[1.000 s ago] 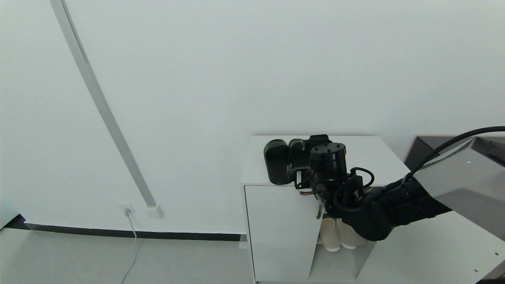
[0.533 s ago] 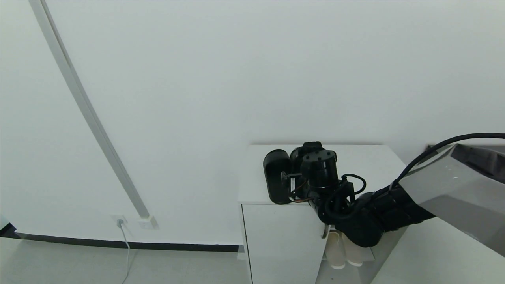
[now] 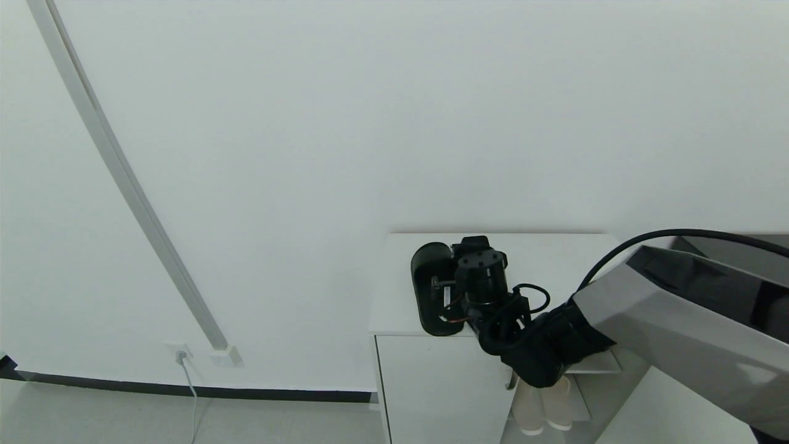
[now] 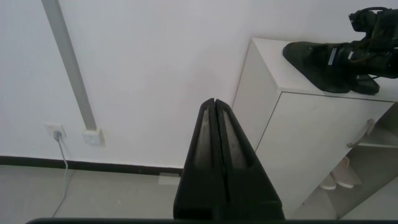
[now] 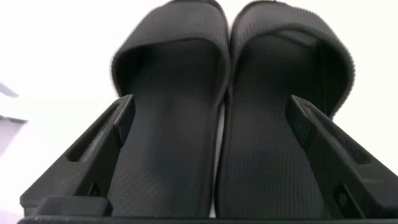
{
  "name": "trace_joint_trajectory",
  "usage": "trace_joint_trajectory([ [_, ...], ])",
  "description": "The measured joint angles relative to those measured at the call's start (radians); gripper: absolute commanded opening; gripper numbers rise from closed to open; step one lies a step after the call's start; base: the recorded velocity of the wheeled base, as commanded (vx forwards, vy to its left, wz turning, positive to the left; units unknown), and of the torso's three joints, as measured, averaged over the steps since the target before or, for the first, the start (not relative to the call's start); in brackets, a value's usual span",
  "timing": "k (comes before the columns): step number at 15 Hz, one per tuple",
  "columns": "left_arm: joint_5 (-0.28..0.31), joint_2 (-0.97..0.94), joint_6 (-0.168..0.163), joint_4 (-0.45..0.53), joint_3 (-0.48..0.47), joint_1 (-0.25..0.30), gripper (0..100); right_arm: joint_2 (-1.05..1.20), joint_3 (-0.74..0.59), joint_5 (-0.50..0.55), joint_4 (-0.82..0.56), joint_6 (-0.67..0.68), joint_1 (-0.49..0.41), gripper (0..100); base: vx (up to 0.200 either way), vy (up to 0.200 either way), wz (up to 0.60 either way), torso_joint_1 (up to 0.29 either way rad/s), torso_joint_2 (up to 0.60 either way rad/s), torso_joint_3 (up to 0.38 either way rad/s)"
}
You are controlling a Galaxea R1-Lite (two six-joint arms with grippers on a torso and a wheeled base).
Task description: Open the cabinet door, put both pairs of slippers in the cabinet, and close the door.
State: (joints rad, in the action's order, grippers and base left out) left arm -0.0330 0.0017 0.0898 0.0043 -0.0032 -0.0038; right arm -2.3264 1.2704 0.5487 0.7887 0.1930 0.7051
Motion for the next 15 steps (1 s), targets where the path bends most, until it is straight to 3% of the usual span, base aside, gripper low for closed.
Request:
trace_joint_trajectory([
  [11, 0.000, 0.000, 0.004, 0.000, 0.000, 0.001, 0, -0.186, 0.339, -0.029, -0.137, -0.034, -0.070, 100, 0.000, 0.000, 0.00, 0.000, 0.00, 0.000],
  [12, 0.000, 0.000, 0.005, 0.000, 0.000, 0.001, 0, -0.195, 0.356, -0.029, -0.136, -0.034, -0.074, 0, 0.000, 0.000, 0.00, 0.000, 0.00, 0.000],
  [15, 0.000, 0.000, 0.005, 0.000, 0.000, 0.001, 0, -0.209, 0.370, -0.029, -0.137, -0.034, -0.077, 0, 0.000, 0.000, 0.00, 0.000, 0.00, 0.000],
])
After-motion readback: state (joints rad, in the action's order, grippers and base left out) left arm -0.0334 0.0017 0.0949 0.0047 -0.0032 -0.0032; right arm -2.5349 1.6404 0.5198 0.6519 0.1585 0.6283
